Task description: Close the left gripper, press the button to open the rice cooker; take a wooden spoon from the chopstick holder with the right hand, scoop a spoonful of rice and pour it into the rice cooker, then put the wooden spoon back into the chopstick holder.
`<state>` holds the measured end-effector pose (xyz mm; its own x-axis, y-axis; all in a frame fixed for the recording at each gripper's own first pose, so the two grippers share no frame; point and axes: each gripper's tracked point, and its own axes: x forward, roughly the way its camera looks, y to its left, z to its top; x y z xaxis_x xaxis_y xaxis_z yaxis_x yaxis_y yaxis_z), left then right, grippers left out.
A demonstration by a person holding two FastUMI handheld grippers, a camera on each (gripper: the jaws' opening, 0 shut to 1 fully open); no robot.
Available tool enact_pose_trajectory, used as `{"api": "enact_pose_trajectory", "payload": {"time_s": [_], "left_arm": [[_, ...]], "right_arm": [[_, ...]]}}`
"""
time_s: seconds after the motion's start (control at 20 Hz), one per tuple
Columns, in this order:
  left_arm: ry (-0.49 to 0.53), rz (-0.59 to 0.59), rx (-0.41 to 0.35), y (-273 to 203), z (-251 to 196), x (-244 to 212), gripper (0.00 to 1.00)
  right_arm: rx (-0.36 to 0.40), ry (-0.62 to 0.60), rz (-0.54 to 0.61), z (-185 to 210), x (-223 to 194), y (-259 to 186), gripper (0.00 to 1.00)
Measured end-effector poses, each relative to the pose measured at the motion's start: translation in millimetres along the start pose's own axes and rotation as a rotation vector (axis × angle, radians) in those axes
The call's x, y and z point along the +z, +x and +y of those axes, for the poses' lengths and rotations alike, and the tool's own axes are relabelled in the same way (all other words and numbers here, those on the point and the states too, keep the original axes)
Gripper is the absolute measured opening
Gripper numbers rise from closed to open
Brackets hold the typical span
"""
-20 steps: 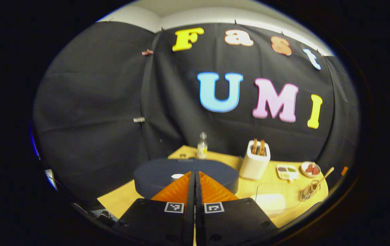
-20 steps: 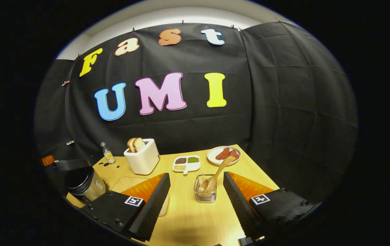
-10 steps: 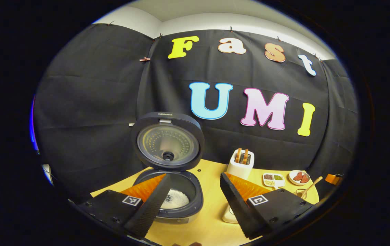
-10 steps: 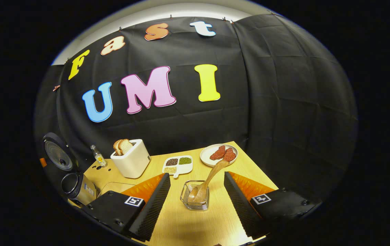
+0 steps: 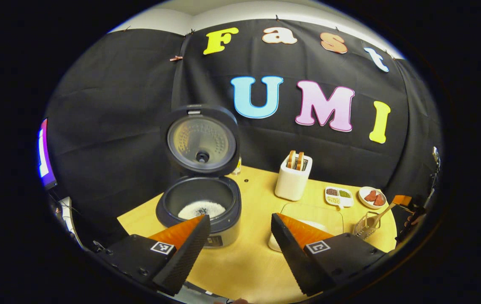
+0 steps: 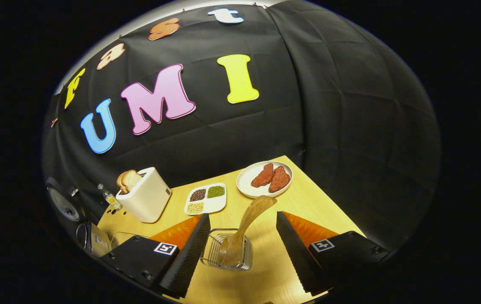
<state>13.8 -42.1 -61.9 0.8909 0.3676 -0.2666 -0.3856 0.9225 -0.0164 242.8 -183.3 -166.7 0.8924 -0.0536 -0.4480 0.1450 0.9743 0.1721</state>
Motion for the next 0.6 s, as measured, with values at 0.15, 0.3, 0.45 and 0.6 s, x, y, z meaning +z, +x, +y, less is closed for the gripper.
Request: {"api": "enact_pose_trajectory", "payload": {"time_s": [0.15,0.3,0.45,0.6], "left_arm": [[0.001,0.036,0.019,-4.9,-8.4,-14.3,0.98],[0.016,0.067,0.02,-5.6,-22.4,-26.9,0.98],[0.034,0.093,-0.007,-4.2,-40.1,-33.6,0.98],[0.054,0.095,-0.034,-1.0,-55.3,-37.0,0.98]], "right_arm": [[-0.011,0.056,0.054,-6.0,-15.9,29.9,0.99],[-0.009,0.123,0.075,-6.5,-22.5,52.7,0.98],[-0.002,0.202,0.106,-3.6,-30.0,67.5,0.93],[0.013,0.252,0.118,2.7,-30.7,74.3,0.6]]}}
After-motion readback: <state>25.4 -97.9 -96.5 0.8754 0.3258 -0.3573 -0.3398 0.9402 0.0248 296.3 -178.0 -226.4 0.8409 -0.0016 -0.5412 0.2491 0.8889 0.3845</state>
